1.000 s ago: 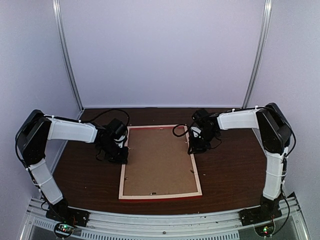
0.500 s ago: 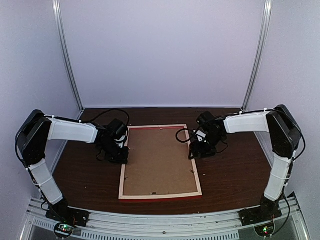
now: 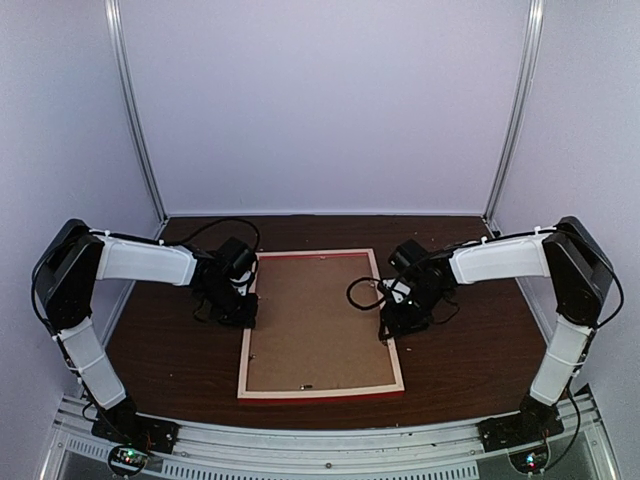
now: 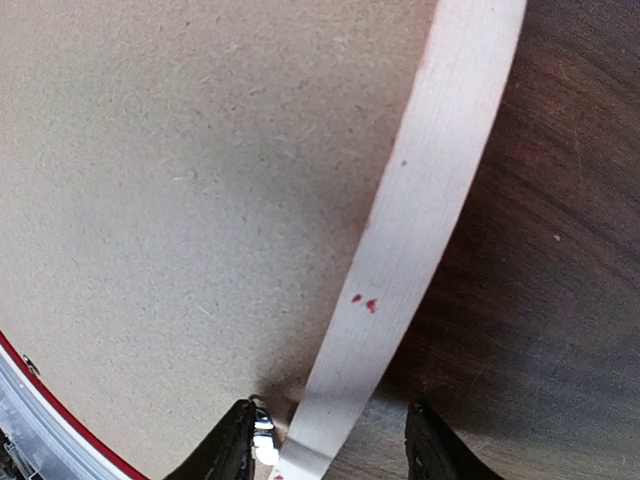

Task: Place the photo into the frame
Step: Press the fastener onto the backboard.

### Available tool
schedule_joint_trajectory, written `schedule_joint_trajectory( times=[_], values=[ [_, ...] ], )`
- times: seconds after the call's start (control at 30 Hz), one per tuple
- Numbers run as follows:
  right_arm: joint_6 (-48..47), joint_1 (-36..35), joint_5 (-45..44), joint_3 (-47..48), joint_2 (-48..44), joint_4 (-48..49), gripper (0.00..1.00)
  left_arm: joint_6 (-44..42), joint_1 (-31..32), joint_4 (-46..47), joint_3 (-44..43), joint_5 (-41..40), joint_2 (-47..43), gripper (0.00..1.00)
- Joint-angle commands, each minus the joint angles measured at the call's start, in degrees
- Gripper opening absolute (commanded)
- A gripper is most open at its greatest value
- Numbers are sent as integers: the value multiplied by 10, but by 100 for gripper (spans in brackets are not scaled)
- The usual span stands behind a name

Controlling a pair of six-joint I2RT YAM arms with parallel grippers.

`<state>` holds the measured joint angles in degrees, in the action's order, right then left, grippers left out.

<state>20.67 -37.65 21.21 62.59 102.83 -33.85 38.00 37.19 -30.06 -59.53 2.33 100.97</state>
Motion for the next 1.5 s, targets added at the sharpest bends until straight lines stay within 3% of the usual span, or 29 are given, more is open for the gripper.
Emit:
schedule_joint_trajectory(
  times=[0.0,0.17,0.43,1.47],
  values=[
    [-4,-2,1,-4,-10,3,50,-3,17,30,2,21,34,25],
    [-21,-2,11,-5,-13,-4,47,-3,17,30,1,23,37,25],
    [-46,-2,44,-11,-14,-5,52,-3,18,29,2,23,36,25],
    [-84,-2,-5,1,34,-28,30,-7,19,27,-2,27,42,25]
  ],
)
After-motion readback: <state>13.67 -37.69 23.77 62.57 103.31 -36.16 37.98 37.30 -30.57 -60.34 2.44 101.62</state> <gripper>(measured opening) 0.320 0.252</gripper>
